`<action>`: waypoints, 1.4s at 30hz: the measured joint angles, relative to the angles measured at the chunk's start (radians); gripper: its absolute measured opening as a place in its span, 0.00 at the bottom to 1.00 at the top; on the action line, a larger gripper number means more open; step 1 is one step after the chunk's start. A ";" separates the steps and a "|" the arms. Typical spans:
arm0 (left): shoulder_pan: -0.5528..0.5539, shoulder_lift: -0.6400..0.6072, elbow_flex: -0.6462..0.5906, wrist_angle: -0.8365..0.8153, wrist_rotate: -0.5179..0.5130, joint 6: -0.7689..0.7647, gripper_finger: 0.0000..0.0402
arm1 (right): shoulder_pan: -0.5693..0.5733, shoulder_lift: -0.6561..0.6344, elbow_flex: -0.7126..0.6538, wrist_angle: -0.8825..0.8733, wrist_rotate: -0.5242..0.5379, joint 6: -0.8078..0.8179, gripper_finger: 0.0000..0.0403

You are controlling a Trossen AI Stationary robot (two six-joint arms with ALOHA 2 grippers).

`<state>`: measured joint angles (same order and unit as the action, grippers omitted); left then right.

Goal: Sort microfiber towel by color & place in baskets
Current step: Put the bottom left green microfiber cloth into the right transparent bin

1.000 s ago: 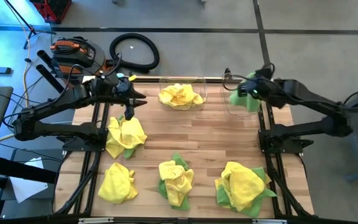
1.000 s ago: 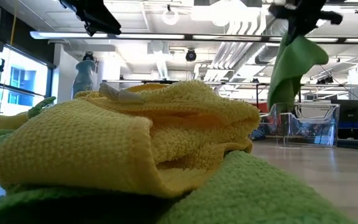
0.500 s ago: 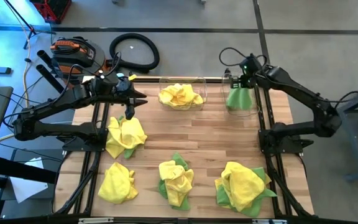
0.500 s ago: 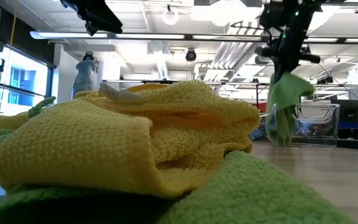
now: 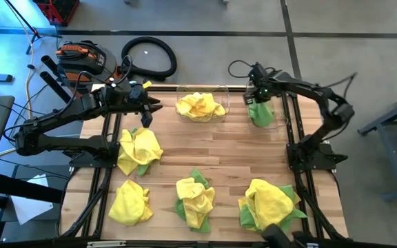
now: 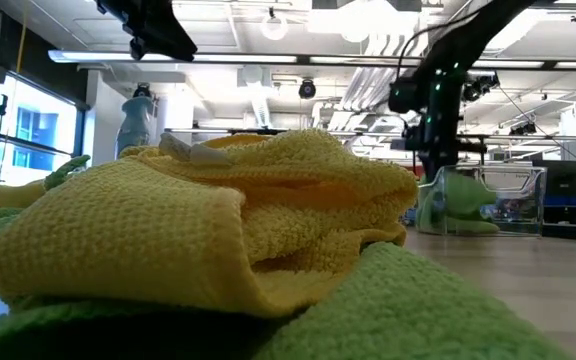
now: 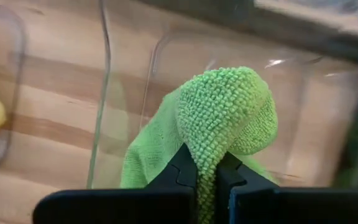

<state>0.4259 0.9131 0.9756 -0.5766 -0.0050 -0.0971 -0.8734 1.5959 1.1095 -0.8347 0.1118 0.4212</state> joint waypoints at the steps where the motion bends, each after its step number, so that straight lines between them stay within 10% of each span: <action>1: 0.000 0.000 0.000 0.000 -0.004 -0.013 0.26 | 0.000 0.021 0.000 0.005 -0.009 0.010 0.02; 19: 0.000 0.000 0.000 0.000 -0.045 -0.103 0.26 | -0.091 0.080 -0.079 0.163 -0.133 0.042 0.34; 42: 0.000 0.000 0.000 0.000 -0.064 -0.103 0.26 | -0.097 -0.103 -0.011 0.015 -0.087 -0.013 0.33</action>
<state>0.4255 0.9131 0.9760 -0.5769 -0.0685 -0.1997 -0.9703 1.4932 1.0988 -0.8195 0.0250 0.4084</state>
